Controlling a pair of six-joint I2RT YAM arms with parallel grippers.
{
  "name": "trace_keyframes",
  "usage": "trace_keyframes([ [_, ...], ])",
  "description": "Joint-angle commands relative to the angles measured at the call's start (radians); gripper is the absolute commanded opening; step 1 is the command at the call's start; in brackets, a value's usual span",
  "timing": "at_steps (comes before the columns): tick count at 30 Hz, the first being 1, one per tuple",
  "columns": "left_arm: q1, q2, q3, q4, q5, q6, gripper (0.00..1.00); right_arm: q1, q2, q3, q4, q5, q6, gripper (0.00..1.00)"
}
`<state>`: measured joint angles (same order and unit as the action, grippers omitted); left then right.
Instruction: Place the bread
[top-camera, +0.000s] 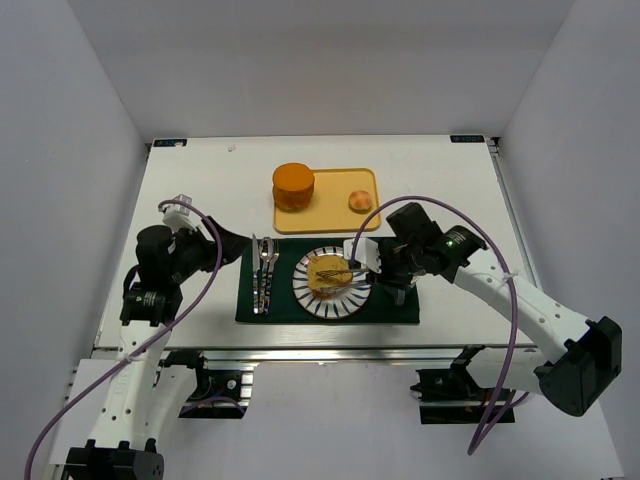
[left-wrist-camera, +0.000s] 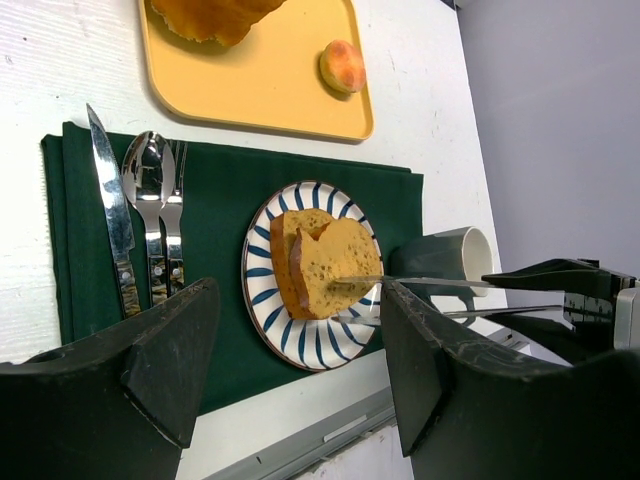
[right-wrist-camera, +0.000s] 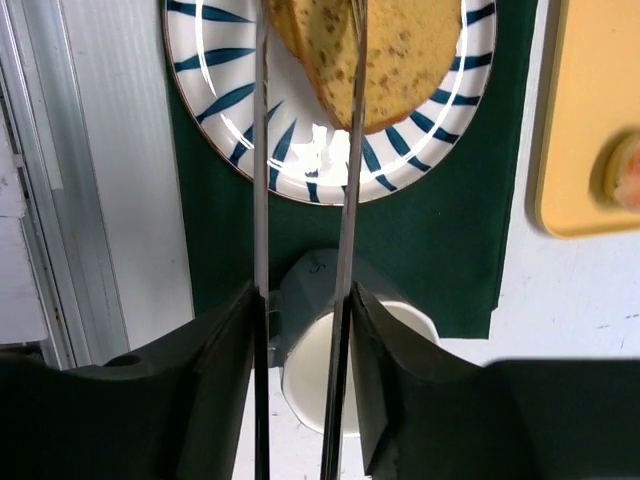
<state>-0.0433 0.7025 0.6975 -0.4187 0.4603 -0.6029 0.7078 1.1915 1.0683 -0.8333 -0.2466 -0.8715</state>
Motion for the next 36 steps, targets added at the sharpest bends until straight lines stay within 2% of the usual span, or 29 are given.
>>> trace_keyframes([
  [1, -0.001, -0.026, -0.006, -0.008, 0.000, 0.002, 0.75, 0.012, -0.007, 0.001, 0.025, -0.026, 0.011, 0.46],
  [10, -0.001, -0.035, -0.006, -0.017, -0.003, 0.005, 0.75, 0.012, -0.021, 0.091, 0.065, -0.051, 0.051, 0.48],
  [15, -0.001, -0.017, -0.003, -0.003, 0.008, 0.006, 0.75, 0.012, 0.045, 0.199, 0.134, -0.050, 0.106, 0.46],
  [22, -0.001, -0.011, 0.011, -0.005, 0.009, 0.014, 0.75, 0.005, 0.280, 0.329, 0.348, 0.064, 0.129, 0.46],
  [26, -0.001, -0.027, 0.008, -0.014, 0.002, 0.011, 0.75, -0.002, 0.436, 0.465, 0.428, 0.150, 0.124, 0.46],
  [30, -0.001, -0.044, 0.005, -0.026, -0.008, 0.008, 0.75, -0.005, 0.578, 0.565, 0.468, 0.197, 0.089, 0.47],
  [36, -0.001, -0.057, 0.005, -0.040, -0.022, 0.008, 0.75, -0.013, 0.678, 0.621, 0.484, 0.242, 0.025, 0.47],
])
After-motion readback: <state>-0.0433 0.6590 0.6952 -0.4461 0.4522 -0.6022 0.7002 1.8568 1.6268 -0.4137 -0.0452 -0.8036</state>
